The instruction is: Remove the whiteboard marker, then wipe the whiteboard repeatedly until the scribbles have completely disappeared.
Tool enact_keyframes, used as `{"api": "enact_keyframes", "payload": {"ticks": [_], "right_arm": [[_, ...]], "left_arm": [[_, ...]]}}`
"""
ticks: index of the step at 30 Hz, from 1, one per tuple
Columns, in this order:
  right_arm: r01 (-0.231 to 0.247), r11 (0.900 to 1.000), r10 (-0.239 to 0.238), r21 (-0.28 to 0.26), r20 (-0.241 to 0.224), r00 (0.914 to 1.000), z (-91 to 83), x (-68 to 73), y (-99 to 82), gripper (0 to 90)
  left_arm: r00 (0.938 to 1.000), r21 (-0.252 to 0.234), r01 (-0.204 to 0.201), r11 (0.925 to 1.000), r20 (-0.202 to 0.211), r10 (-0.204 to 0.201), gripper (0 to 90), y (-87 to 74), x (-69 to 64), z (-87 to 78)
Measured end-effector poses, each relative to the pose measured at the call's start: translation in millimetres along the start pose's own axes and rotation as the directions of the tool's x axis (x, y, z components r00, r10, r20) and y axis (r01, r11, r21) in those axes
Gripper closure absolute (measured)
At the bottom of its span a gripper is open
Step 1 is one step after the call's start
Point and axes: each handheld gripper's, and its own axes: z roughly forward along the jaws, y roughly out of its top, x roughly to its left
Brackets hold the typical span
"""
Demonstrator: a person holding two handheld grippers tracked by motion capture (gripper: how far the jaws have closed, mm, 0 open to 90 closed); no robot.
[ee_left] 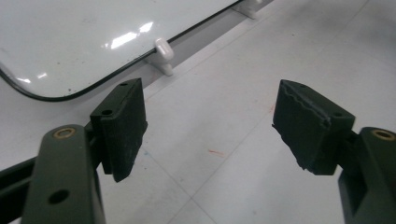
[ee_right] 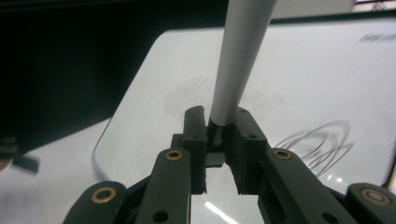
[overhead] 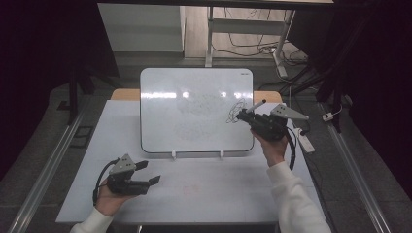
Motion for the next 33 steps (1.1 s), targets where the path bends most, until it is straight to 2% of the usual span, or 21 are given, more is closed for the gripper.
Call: {"api": "enact_keyframes", "payload": {"ticks": [2,3,4,7,8,10,15,16,17,19,21,23,24,25,26,27,28,30,31,32,33], "right_arm": [[0.02,0.9998,-0.02,-0.002,0.036,0.9992,5.6,-5.5,6.2,77.0],[0.02,0.9998,-0.02,-0.002,0.036,0.9992,5.6,-5.5,6.2,77.0],[0.028,0.9996,-0.028,0.0,0.078,0.9966,12.7,-14.0,11.3,77.0],[0.021,0.9998,-0.021,0.002,0.128,0.9916,23.3,-28.0,15.4,77.1],[0.021,0.9998,-0.021,0.002,0.128,0.9916,23.3,-28.0,15.4,77.1],[0.043,0.999,-0.045,0.015,0.178,0.983,34.2,-43.8,19.1,77.0],[0.013,0.9997,-0.017,0.022,0.197,0.9803,43.8,-61.2,17.2,77.0],[0.034,0.9982,-0.044,0.049,0.2,0.9788,50.0,-63.7,13.8,77.0],[0.034,0.9982,-0.044,0.049,0.2,0.9788,50.0,-63.7,13.8,77.0],[0.045,0.9967,-0.059,0.067,0.218,0.9742,55.1,-66.4,10.9,77.0],[0.028,0.9981,-0.041,0.056,0.245,0.9687,56.6,-70.5,8.1,77.0],[0.013,0.9983,-0.026,0.056,0.227,0.9736,58.5,-70.8,2.4,77.0],[0.041,0.995,-0.057,0.091,0.179,0.9822,62.2,-62.7,-4.3,77.0],[0.041,0.995,-0.057,0.091,0.179,0.9822,62.2,-62.7,-4.3,77.0],[0.075,0.9909,-0.093,0.111,0.163,0.9822,63.0,-58.5,-6.2,77.1],[0.091,0.9901,-0.11,0.107,0.18,0.9776,60.3,-60.3,-4.7,77.1],[0.091,0.9901,-0.11,0.107,0.18,0.9776,60.3,-60.3,-4.7,77.1],[0.04,0.9975,-0.053,0.058,0.244,0.9684,53.4,-71.2,-1.3,77.1],[0.014,0.999,-0.024,0.041,0.236,0.9714,51.6,-74.5,-1.9,77.1],[0.042,0.996,-0.056,0.078,0.187,0.9808,54.7,-67.9,-7.2,77.1],[0.042,0.996,-0.056,0.078,0.187,0.9808,54.7,-67.9,-7.2,77.1]], "left_arm": [[1.0,-0.003,0.003,1.0,-0.003,-0.003,25.0,-0.8,1.3,-0.7],[1.0,-0.005,0.004,1.0,-0.005,-0.004,25.0,-1.2,1.5,-1.0],[1.0,-0.007,0.006,1.0,-0.007,-0.006,24.9,-1.8,2.2,-1.4],[0.9999,-0.006,0.009,0.9999,-0.007,-0.009,24.7,-3.1,3.3,-1.0],[0.9999,-0.006,0.009,0.9999,-0.007,-0.009,24.6,-3.1,3.3,-1.0],[0.9999,-0.001,0.012,0.9999,-0.009,-0.012,24.3,-4.6,4.4,-0.3],[0.9998,0.006,0.013,0.9999,-0.017,-0.013,24.2,-5.9,7.1,1.3],[0.9997,0.009,0.014,0.9999,-0.019,-0.014,24.2,-6.0,7.4,1.9],[0.9997,0.011,0.013,0.9999,-0.02,-0.012,24.2,-6.1,7.8,2.4],[0.9997,0.015,0.013,0.9998,-0.022,-0.012,24.2,-6.3,8.2,3.3],[0.9997,0.018,0.011,0.9998,-0.024,-0.011,24.2,-6.5,8.1,3.5],[0.9996,0.015,0.011,0.9998,-0.025,-0.011,24.2,-6.6,8.1,3.1],[0.9996,0.014,0.012,0.9998,-0.024,-0.012,24.2,-6.6,8.4,3.0],[0.9996,0.013,0.013,0.9998,-0.026,-0.013,24.2,-6.5,8.7,3.1],[0.9996,0.013,0.014,0.9998,-0.026,-0.014,24.2,-6.5,8.7,3.3],[0.9996,0.014,0.014,0.9998,-0.026,-0.014,24.2,-6.6,8.7,3.4],[0.9996,0.015,0.014,0.9998,-0.026,-0.013,24.2,-6.6,8.4,3.5],[0.9996,0.014,0.012,0.9998,-0.024,-0.011,24.2,-6.7,7.3,3.3],[0.9997,0.012,0.009,0.9999,-0.024,-0.009,24.2,-6.6,6.8,3.2],[0.9997,0.011,0.008,0.9999,-0.022,-0.008,24.3,-6.5,6.8,3.1],[0.9997,0.01,0.009,0.9999,-0.021,-0.009,24.3,-6.4,7.0,3.2]]}}
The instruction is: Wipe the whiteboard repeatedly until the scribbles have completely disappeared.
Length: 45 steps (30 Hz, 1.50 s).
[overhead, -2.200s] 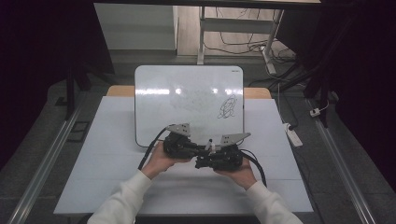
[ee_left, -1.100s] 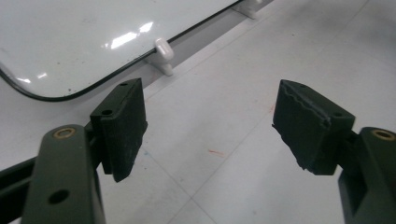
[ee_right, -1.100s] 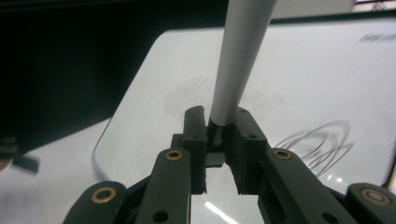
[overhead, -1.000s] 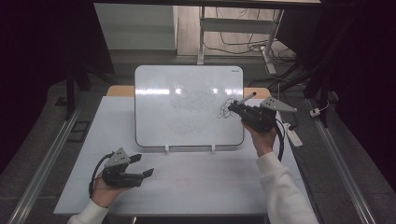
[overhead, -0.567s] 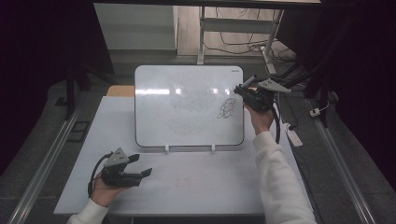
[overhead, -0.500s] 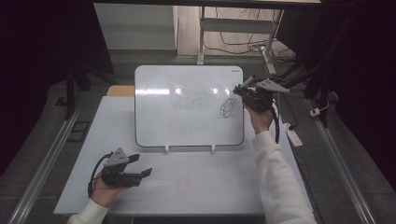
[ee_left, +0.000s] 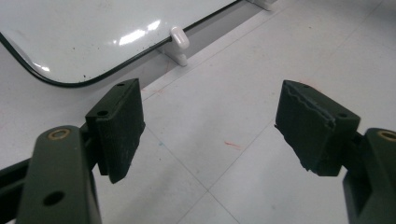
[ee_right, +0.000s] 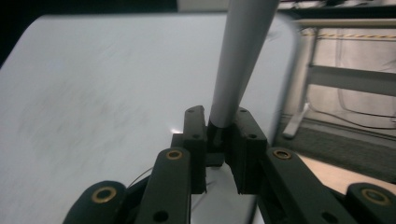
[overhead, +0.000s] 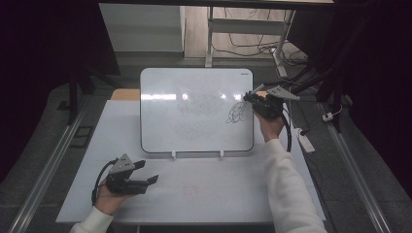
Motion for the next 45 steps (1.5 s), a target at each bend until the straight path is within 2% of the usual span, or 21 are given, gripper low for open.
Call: {"api": "enact_keyframes", "payload": {"ticks": [3,5,7,10,12,15,16,19,22,24,25,29,31,33,35,36,38,41,43,44,45], "right_arm": [[0.078,0.9967,-0.077,0.024,-0.041,0.9962,1.9,9.9,-3.8,77.1],[0.015,0.9997,-0.014,-0.02,0.027,0.9995,-1.9,-0.7,-0.5,77.1],[-0.03,0.9984,0.032,-0.049,0.043,0.9986,-1.9,-5.9,-0.3,77.1],[0.044,0.999,-0.044,-0.011,-0.032,0.9985,6.4,11.3,-6.0,77.1],[0.062,0.998,-0.062,-0.011,-0.018,0.9979,6.6,9.8,-3.4,77.1],[-0.03,0.997,0.033,-0.071,0.044,0.9985,2.9,0.2,-1.5,77.2],[0.016,0.9993,-0.017,-0.034,-0.007,0.9998,8.1,12.9,-6.7,77.2],[0.085,0.9963,-0.086,-0.006,-0.031,0.9959,10.2,22.4,-8.3,77.2],[-0.007,0.9981,0.011,-0.061,0.056,0.9984,2.1,2.7,-0.5,77.2],[-0.051,0.996,0.055,-0.073,0.05,0.9972,1.3,-1.4,-2.7,77.2],[0.022,0.9995,-0.022,-0.022,-0.008,0.9997,5.6,13.9,-8.5,77.2],[0.077,0.997,-0.077,0.01,-0.06,0.9953,6.0,21.5,-11.1,77.2],[0.014,0.9993,-0.012,-0.034,0.033,0.9994,0.0,7.8,-6.4,77.2],[-0.057,0.9963,0.06,-0.064,0.046,0.9971,-1.6,-0.1,-6.2,77.2],[-0.006,0.9997,0.006,-0.025,0.002,1.0,3.5,14.0,-9.6,77.2],[0.07,0.9975,-0.069,0.014,-0.06,0.9959,9.1,30.7,-13.7,77.2],[0.109,0.9937,-0.107,0.027,-0.059,0.9925,9.6,35.1,-13.6,77.2],[0.028,0.9994,-0.027,-0.022,0.037,0.9989,2.5,14.9,-6.3,77.2],[-0.024,0.9988,0.026,-0.043,0.053,0.9982,0.1,7.1,-6.4,77.2],[-0.009,0.9995,0.01,-0.031,0.049,0.9987,0.8,12.5,-8.0,77.2],[0.069,0.9974,-0.069,0.018,-0.029,0.9972,5.6,30.4,-13.7,77.2]], "left_arm": [[1.0,0.005,0.002,1.0,0.0,-0.002,24.3,0.2,1.0,1.6],[1.0,0.009,-0.001,1.0,-0.001,0.001,24.2,0.2,0.2,2.0],[1.0,0.005,-0.005,1.0,0.002,0.005,24.3,0.1,-0.5,1.1],[1.0,-0.001,-0.001,1.0,0.003,0.001,24.3,0.0,0.3,0.9],[1.0,0.006,-0.002,1.0,0.0,0.002,24.3,-0.2,0.6,1.5],[1.0,0.003,-0.007,1.0,0.004,0.007,24.3,-0.2,-0.6,1.1],[1.0,0.001,-0.008,1.0,0.005,0.008,24.4,-0.1,-0.8,0.9],[1.0,0.002,-0.005,1.0,0.005,0.005,24.4,-0.3,0.3,1.4],[1.0,0.005,-0.006,1.0,0.006,0.006,24.4,-0.5,-0.2,1.4],[0.9999,0.0,-0.008,1.0,0.008,0.008,24.4,-0.3,-0.8,0.7],[0.9999,-0.001,-0.008,1.0,0.008,0.008,24.5,-0.2,-0.6,0.8],[1.0,0.004,-0.004,1.0,0.006,0.004,24.5,-0.4,0.7,2.2],[1.0,0.003,-0.006,1.0,0.006,0.006,24.5,-0.2,-0.4,1.8],[0.9999,-0.001,-0.009,1.0,0.005,0.009,24.5,0.0,-1.2,1.3],[1.0,-0.002,-0.006,1.0,0.005,0.006,24.5,0.1,-0.4,1.5],[1.0,-0.002,-0.004,1.0,0.004,0.004,24.5,0.0,0.1,1.8],[1.0,0.0,0.001,1.0,0.002,-0.001,24.5,-0.3,1.1,2.0],[1.0,-0.004,-0.001,1.0,0.002,0.001,24.5,-0.6,0.1,0.8],[1.0,-0.005,-0.001,1.0,0.002,0.001,24.5,-0.4,0.0,0.7],[1.0,-0.004,-0.001,1.0,0.004,0.001,24.5,-0.4,0.6,1.0],[1.0,-0.002,0.0,1.0,0.003,0.0,24.5,-0.4,1.1,1.6]]}}
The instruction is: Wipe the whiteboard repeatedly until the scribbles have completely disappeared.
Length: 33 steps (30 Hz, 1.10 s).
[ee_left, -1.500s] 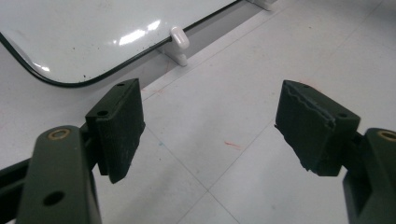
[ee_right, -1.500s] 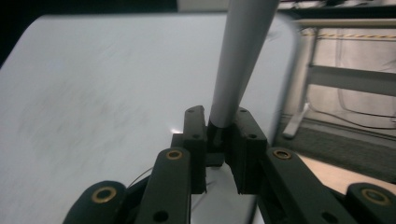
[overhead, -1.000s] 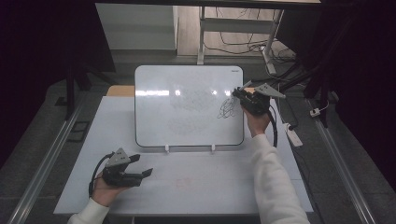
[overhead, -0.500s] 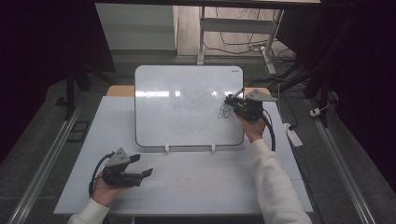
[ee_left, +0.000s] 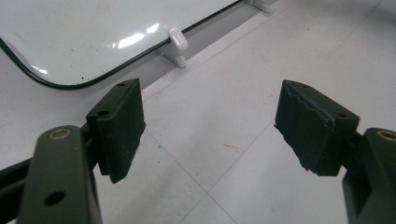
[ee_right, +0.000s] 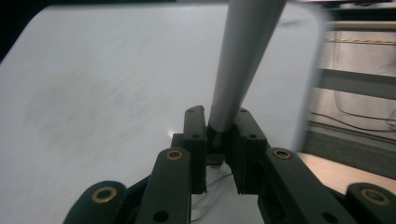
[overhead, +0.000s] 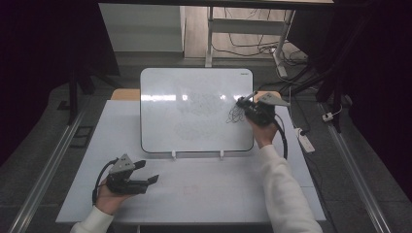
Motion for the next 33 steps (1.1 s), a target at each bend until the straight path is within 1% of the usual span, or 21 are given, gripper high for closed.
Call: {"api": "enact_keyframes", "payload": {"ticks": [1,3,4,6,8,9,10,11,13,14,17,19,20,22,24,26,27,29,30,32,33], "right_arm": [[0.0,1.0,0.0,0.0,0.0,1.0,0.0,0.0,0.0,77.2],[0.069,0.9973,-0.069,0.026,-0.012,0.9976,0.7,6.5,-1.2,77.2],[0.047,0.9988,-0.047,0.017,-0.004,0.9989,-1.2,0.4,0.5,77.2],[-0.029,0.999,0.032,-0.035,0.086,0.9958,-8.3,-16.3,3.8,77.2],[-0.09,0.9943,0.094,-0.058,0.076,0.9926,-9.7,-21.4,1.5,77.2],[-0.07,0.9968,0.072,-0.038,0.053,0.996,-8.1,-15.4,-0.5,77.2],[-0.01,0.9999,0.01,0.008,-0.033,0.9994,-2.4,3.3,-7.6,77.2],[-0.01,0.9999,0.01,0.008,-0.033,0.9994,-2.4,3.3,-7.6,77.2],[0.049,0.9986,-0.049,0.017,-0.034,0.9982,-3.0,10.6,-10.5,77.2],[0.015,0.9999,-0.014,0.007,-0.038,0.9992,-4.1,4.3,-9.5,77.2],[-0.089,0.9935,0.095,-0.071,0.078,0.9924,-11.6,-21.8,-3.8,77.2],[-0.121,0.9886,0.129,-0.09,0.089,0.9876,-12.0,-24.1,-2.6,77.2],[-0.092,0.9932,0.098,-0.072,0.083,0.9917,-9.8,-18.1,-3.1,77.2],[-0.03,0.9993,0.03,-0.021,0.012,0.9995,-3.8,-2.1,-5.9,77.2],[0.036,0.9994,-0.036,-0.001,0.003,0.9994,-2.1,4.0,-5.2,77.2],[-0.004,0.9995,0.006,-0.03,0.062,0.998,-5.4,-9.0,-0.3,77.2],[-0.049,0.9972,0.055,-0.057,0.096,0.9939,-7.5,-17.7,2.3,77.2],[-0.103,0.9911,0.112,-0.084,0.103,0.9884,-8.0,-25.2,5.5,77.2],[-0.059,0.997,0.062,-0.05,0.055,0.9965,-1.5,-11.8,3.6,77.2],[-0.031,0.9992,0.032,-0.027,0.025,0.9992,1.5,-3.7,1.5,77.2],[0.011,0.9999,-0.011,0.002,-0.015,0.9998,5.0,6.8,-1.4,77.2]], "left_arm": [[1.0,0.002,0.001,1.0,0.001,-0.001,24.5,0.1,0.4,0.4],[1.0,0.003,0.002,1.0,0.001,-0.002,24.5,0.1,0.1,0.7],[1.0,0.003,0.0,1.0,0.001,0.0,24.5,0.1,-0.7,0.3],[1.0,-0.001,-0.002,1.0,0.0,0.002,24.5,0.2,-2.0,-0.4],[1.0,-0.005,-0.002,1.0,0.0,0.002,24.5,0.3,-1.9,-1.0],[1.0,-0.005,0.001,1.0,0.001,-0.001,24.5,0.3,-1.4,-0.7],[1.0,-0.002,0.003,1.0,0.002,-0.003,24.5,0.3,-0.4,-0.3],[1.0,-0.001,0.006,1.0,0.002,-0.006,24.5,0.3,0.3,0.2],[1.0,0.001,0.009,1.0,0.003,-0.009,24.5,0.2,0.6,0.7],[1.0,0.0,0.007,1.0,0.003,-0.007,24.5,0.3,0.0,0.7],[1.0,-0.004,0.002,1.0,0.003,-0.002,24.5,0.5,-2.1,-0.5],[1.0,-0.006,0.004,1.0,0.003,-0.004,24.5,0.6,-1.8,-0.6],[1.0,-0.006,0.007,1.0,0.005,-0.007,24.5,0.6,-1.1,-0.4],[0.9999,-0.003,0.011,0.9999,0.005,-0.011,24.6,0.6,0.4,0.6],[0.9999,0.001,0.01,0.9999,0.005,-0.01,24.5,0.4,0.5,1.4],[1.0,0.002,0.006,1.0,0.004,-0.006,24.5,0.6,-0.5,1.4],[1.0,0.0,0.005,1.0,0.004,-0.005,24.5,0.7,-1.2,1.1],[1.0,-0.002,0.004,1.0,0.006,-0.004,24.5,0.7,-1.3,0.9],[1.0,-0.001,0.004,1.0,0.005,-0.004,24.5,0.6,-0.7,1.1],[1.0,0.001,0.008,1.0,0.005,-0.008,24.5,0.5,0.5,1.5],[0.9999,0.002,0.011,0.9999,0.004,-0.011,24.5,0.4,0.9,1.7]]}}
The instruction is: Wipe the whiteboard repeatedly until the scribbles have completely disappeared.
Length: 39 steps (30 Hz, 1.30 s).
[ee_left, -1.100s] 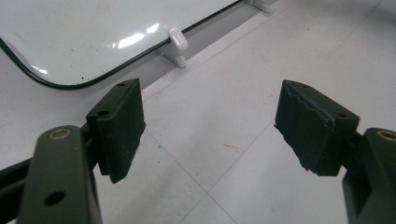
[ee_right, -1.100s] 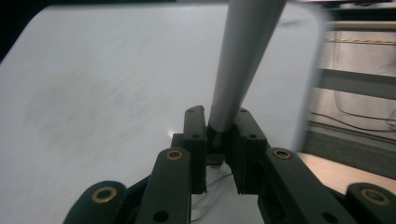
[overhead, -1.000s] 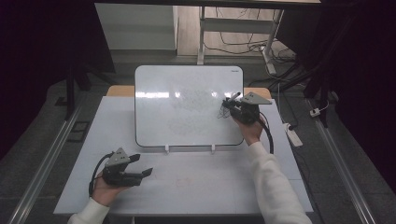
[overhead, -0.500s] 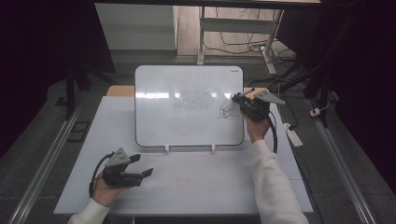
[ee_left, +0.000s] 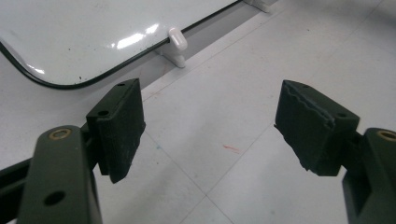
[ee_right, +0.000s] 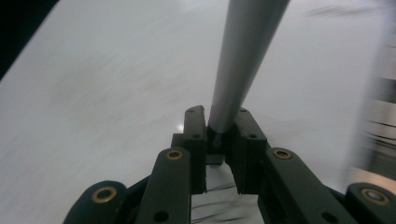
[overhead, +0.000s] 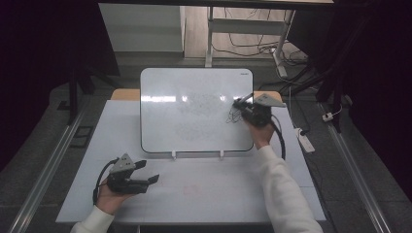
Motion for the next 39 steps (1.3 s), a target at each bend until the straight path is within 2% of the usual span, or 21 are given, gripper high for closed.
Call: {"api": "enact_keyframes", "payload": {"ticks": [2,3,4,5,7,8,9,13,14,16,17,20,21,22,25,27,30,32,34,36,39], "right_arm": [[0.059,0.998,-0.059,0.02,-0.018,0.9981,1.5,9.3,-1.4,77.2],[0.012,0.9998,-0.011,-0.015,0.044,0.999,-2.6,-2.4,2.4,77.2],[0.012,0.9998,-0.011,-0.015,0.044,0.999,-2.6,-2.4,2.4,77.2],[-0.024,0.9992,0.026,-0.034,0.073,0.997,-4.7,-9.7,3.5,77.2],[-0.064,0.997,0.067,-0.044,0.066,0.9956,-5.4,-12.2,2.0,77.2],[-0.04,0.999,0.041,-0.022,0.041,0.9983,-4.6,-6.0,0.8,77.2],[0.023,0.9991,-0.021,0.035,-0.045,0.9988,-0.8,11.9,-6.1,77.2],[0.075,0.996,-0.072,0.05,-0.046,0.9963,-3.3,17.0,-9.3,77.2],[0.02,0.9997,-0.02,0.011,0.034,0.9992,-8.0,5.6,-6.5,77.2],[-0.005,1.0,0.005,0.001,0.04,0.9992,-8.8,1.7,-6.5,77.2],[-0.011,0.9999,0.011,-0.002,0.038,0.9992,-8.7,3.1,-7.8,77.2],[0.073,0.9954,-0.07,0.061,-0.058,0.9959,-4.9,22.7,-14.5,77.2],[0.117,0.9906,-0.113,0.071,-0.06,0.9918,-5.9,24.5,-15.1,77.2],[0.117,0.9906,-0.113,0.071,-0.06,0.9918,-5.9,24.5,-15.1,77.2],[0.015,0.9999,-0.015,0.005,0.06,0.9981,-12.4,5.1,-9.2,77.2],[-0.028,0.9996,0.028,-0.002,0.038,0.9989,-11.7,5.9,-12.1,77.2],[0.074,0.9952,-0.07,0.064,-0.064,0.9955,-6.4,30.5,-22.3,77.2],[0.094,0.9926,-0.089,0.077,-0.068,0.9937,-7.8,30.8,-21.2,77.2],[0.039,0.9983,-0.04,0.043,0.014,0.9991,-12.6,18.7,-17.5,77.2],[-0.009,0.9996,0.009,0.026,0.013,0.9999,-14.2,14.9,-19.5,77.2],[0.079,0.994,-0.074,0.075,-0.065,0.9952,-11.8,33.7,-28.1,77.2]], "left_arm": [[1.0,0.001,-0.002,1.0,0.001,0.002,24.6,-0.1,-0.3,0.0],[1.0,0.002,-0.006,1.0,0.0,0.006,24.5,-0.1,-1.0,-0.1],[1.0,0.0,-0.007,1.0,0.0,0.007,24.5,-0.1,-1.9,-0.3],[1.0,-0.001,-0.009,1.0,0.002,0.009,24.5,0.0,-2.6,-0.8],[0.9999,-0.006,-0.011,0.9999,0.001,0.011,24.6,0.0,-2.8,-1.7],[1.0,-0.007,-0.009,0.9999,0.003,0.009,24.5,-0.1,-2.2,-1.9],[1.0,-0.006,-0.006,1.0,0.001,0.006,24.5,-0.2,-1.3,-1.8],[1.0,0.0,-0.002,1.0,0.002,0.002,24.6,-0.1,0.0,-0.2],[1.0,0.001,-0.007,1.0,0.001,0.007,24.6,0.1,-1.0,0.1],[0.9999,-0.001,-0.011,0.9999,0.003,0.011,24.6,0.3,-3.2,-0.5],[0.9999,-0.003,-0.012,0.9999,0.003,0.012,24.6,0.3,-3.6,-1.1],[1.0,-0.005,-0.005,1.0,0.001,0.005,24.6,0.3,-1.7,-0.8],[1.0,-0.003,-0.003,1.0,0.002,0.003,24.6,0.3,-1.0,-0.4],[1.0,-0.002,0.0,1.0,0.007,0.0,24.6,0.3,-0.9,0.2],[0.9999,-0.002,-0.005,1.0,0.011,0.005,24.6,0.7,-3.1,0.4],[0.9999,-0.004,-0.006,1.0,0.011,0.006,24.6,0.7,-3.6,-0.3],[1.0,-0.004,0.001,1.0,0.009,-0.001,24.6,0.5,-1.4,0.2],[1.0,0.0,0.001,1.0,0.01,-0.001,24.6,0.5,-1.3,1.3],[0.9999,0.001,-0.006,1.0,0.012,0.006,24.6,0.6,-3.2,1.1],[0.9999,-0.004,-0.01,0.9999,0.014,0.01,24.7,0.8,-4.5,0.1],[0.9999,-0.003,-0.004,1.0,0.012,0.004,24.6,0.8,-2.9,0.4]]}}
